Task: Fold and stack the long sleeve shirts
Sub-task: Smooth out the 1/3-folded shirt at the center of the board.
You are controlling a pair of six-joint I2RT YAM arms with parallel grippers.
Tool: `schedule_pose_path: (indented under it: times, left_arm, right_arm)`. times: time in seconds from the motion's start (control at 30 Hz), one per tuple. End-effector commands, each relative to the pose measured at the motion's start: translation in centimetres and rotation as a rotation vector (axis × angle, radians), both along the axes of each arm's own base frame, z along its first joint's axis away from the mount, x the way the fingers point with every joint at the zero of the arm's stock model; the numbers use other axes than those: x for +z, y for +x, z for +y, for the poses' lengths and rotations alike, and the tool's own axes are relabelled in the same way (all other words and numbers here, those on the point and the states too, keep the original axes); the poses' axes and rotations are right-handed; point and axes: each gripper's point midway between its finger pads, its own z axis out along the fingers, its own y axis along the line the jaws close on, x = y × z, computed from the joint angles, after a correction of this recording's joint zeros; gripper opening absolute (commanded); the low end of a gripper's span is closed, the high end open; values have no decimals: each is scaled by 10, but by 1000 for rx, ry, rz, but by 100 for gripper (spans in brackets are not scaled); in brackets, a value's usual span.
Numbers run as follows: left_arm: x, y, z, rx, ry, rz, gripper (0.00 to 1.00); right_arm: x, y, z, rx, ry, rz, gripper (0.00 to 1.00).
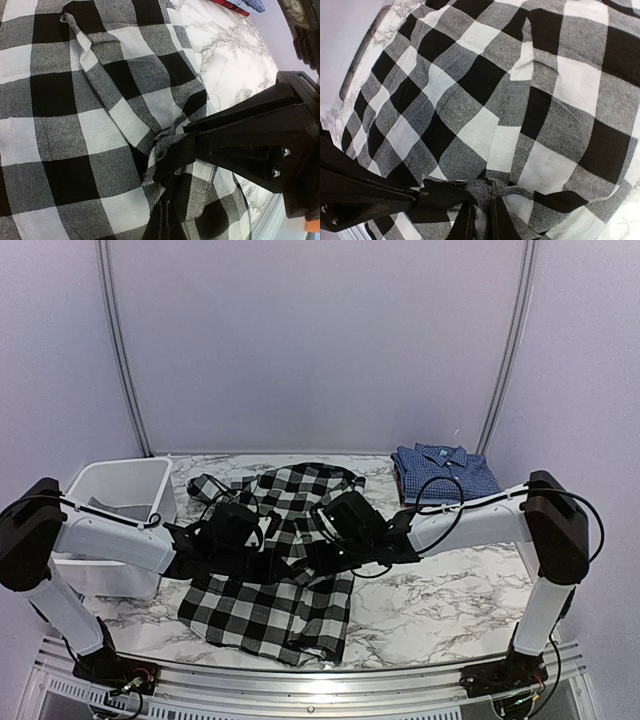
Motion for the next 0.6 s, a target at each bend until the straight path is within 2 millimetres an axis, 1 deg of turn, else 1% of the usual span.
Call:
schedule_pose_path:
  times: [0.0, 0.07, 0.17, 0.3, 0.47, 0.57]
  left_arm:
    - [-5, -4, 8, 8, 26, -8, 0]
    - [-9, -4, 10, 19, 35, -4, 0]
    - [-14, -3, 15, 49, 54, 2, 0]
    - [-19, -3, 22, 74, 75, 12, 0]
    - [-20, -5, 27, 91, 77, 13, 0]
    - [-21, -6, 31, 97, 81, 15, 0]
  right_arm:
    - [18, 15, -6, -53, 56, -36, 14]
    - [19, 15, -7, -50, 52, -39, 22]
    - [19, 15, -8, -48, 50, -42, 30]
    - [19, 14, -8, -43, 49, -44, 37]
    - [20, 14, -9, -36, 48, -52, 46]
    - [19, 13, -9, -34, 46, -54, 48]
